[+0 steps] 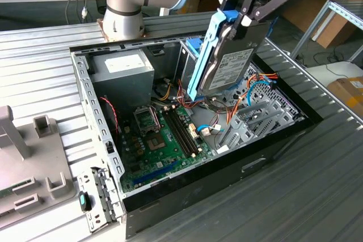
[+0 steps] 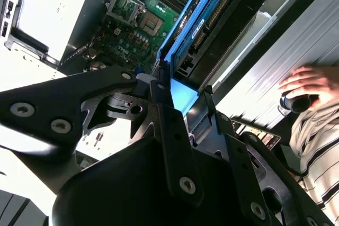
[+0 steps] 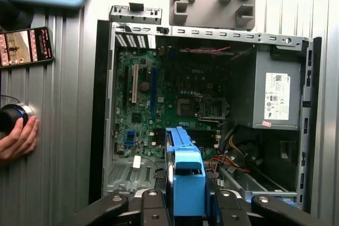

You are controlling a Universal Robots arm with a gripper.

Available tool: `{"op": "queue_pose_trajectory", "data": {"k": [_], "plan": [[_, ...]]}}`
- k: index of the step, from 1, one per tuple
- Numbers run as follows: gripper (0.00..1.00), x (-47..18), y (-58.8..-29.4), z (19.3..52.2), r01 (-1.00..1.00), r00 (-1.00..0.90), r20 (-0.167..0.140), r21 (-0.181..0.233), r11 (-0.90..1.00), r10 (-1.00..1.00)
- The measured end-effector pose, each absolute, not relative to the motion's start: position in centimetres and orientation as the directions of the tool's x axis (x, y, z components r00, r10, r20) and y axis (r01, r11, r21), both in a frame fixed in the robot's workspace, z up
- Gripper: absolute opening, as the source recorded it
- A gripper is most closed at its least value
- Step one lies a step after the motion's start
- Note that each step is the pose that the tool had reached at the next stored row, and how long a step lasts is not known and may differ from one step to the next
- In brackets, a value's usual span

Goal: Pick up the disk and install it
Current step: 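Pick up the disk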

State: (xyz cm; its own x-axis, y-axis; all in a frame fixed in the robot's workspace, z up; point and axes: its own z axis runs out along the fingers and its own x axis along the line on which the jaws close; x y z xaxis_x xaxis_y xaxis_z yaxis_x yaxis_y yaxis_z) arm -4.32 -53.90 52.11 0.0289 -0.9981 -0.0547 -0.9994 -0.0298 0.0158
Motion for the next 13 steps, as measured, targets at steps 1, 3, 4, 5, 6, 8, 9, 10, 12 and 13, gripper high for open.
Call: {"op": "queue_pose_trajectory", "data": {"k": [1,3,4,5,6,8,9,10,12,13], "plan": [[0.36,-4.1,-53.9,52.1,-0.999,0.029,-0.055,0.016,-0.03,-0.998],[0.36,-3.5,-53.9,52.1,-0.999,0.029,-0.055,0.016,-0.03,-0.998],[0.36,-3.1,-53.9,52.1,-0.999,0.029,-0.055,0.016,-0.03,-0.998],[0.36,-2.8,-53.9,52.1,-0.999,0.029,-0.055,0.016,-0.03,-0.998],[0.36,-2.5,-53.9,52.1,-0.999,0.029,-0.055,0.016,-0.03,-0.998],[0.36,-2.2,-53.9,52.1,-0.999,0.029,-0.055,0.016,-0.03,-0.998],[0.36,-2.2,-53.9,52.1,-0.999,0.029,-0.055,0.016,-0.03,-0.998],[0.36,-2.2,-53.9,52.1,-0.999,0.029,-0.055,0.016,-0.03,-0.998],[0.36,-2.2,-53.9,52.1,-0.999,0.029,-0.055,0.016,-0.03,-0.998],[0.36,-2.2,-53.9,52.1,-0.999,0.029,-0.055,0.016,-0.03,-0.998]]}}
